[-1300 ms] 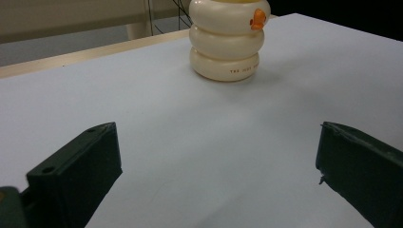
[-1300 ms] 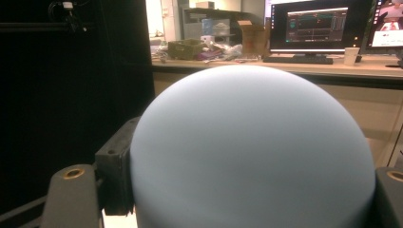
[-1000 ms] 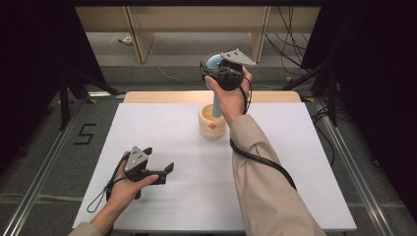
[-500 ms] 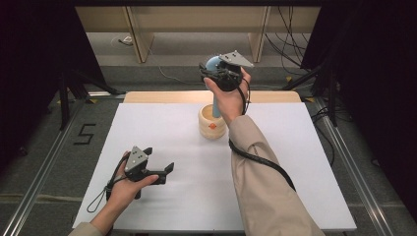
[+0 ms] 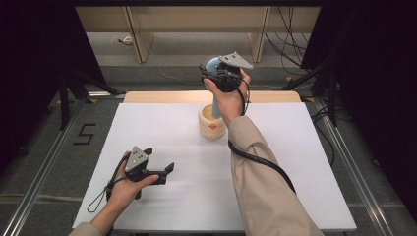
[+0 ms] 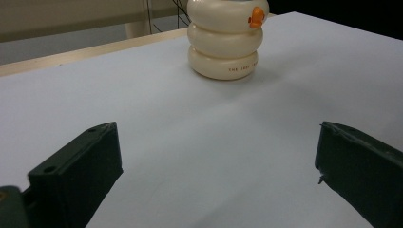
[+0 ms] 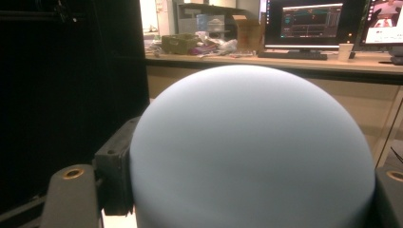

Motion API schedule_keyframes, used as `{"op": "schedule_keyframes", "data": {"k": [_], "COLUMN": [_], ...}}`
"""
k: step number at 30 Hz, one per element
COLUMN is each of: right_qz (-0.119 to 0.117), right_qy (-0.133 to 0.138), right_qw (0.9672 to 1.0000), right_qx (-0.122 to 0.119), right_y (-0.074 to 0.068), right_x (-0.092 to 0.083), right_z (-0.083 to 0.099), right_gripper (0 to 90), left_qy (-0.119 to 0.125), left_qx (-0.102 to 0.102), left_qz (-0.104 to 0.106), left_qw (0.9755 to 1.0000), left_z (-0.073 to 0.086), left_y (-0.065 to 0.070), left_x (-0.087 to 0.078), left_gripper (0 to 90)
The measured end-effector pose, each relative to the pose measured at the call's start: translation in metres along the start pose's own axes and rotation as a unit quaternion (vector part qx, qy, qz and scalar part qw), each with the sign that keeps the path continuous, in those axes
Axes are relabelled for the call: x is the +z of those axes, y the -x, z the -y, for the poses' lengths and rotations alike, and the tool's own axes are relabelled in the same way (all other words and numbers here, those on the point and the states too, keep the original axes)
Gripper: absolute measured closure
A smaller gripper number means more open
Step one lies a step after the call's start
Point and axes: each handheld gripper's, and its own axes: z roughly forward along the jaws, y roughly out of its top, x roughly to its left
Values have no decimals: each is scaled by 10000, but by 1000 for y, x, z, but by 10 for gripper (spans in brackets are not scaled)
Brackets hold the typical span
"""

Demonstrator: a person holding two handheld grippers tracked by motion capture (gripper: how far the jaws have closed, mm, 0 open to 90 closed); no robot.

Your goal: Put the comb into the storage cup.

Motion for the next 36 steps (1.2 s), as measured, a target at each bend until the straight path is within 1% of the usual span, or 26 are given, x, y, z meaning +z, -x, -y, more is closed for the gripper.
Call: {"op": "schedule_keyframes", "data": {"k": [9,21,36], "right_qz": [11,20,34], "right_qy": [-29,-63,-99], "right_qw": [10000,10000,9999], "right_qx": [32,-1,18], "right_y": [1,0,2], "right_x": [2,4,7], "right_z": [4,8,15], "right_gripper": [256,256,256], "left_qy": [-5,-13,-20], "left_qx": [1,0,-11], "left_qz": [9,15,26], "left_qw": [10000,10000,10000], "left_z": [0,0,0], "left_y": [0,0,0], "left_x": [0,1,1], "left_gripper": [12,12,12]}}
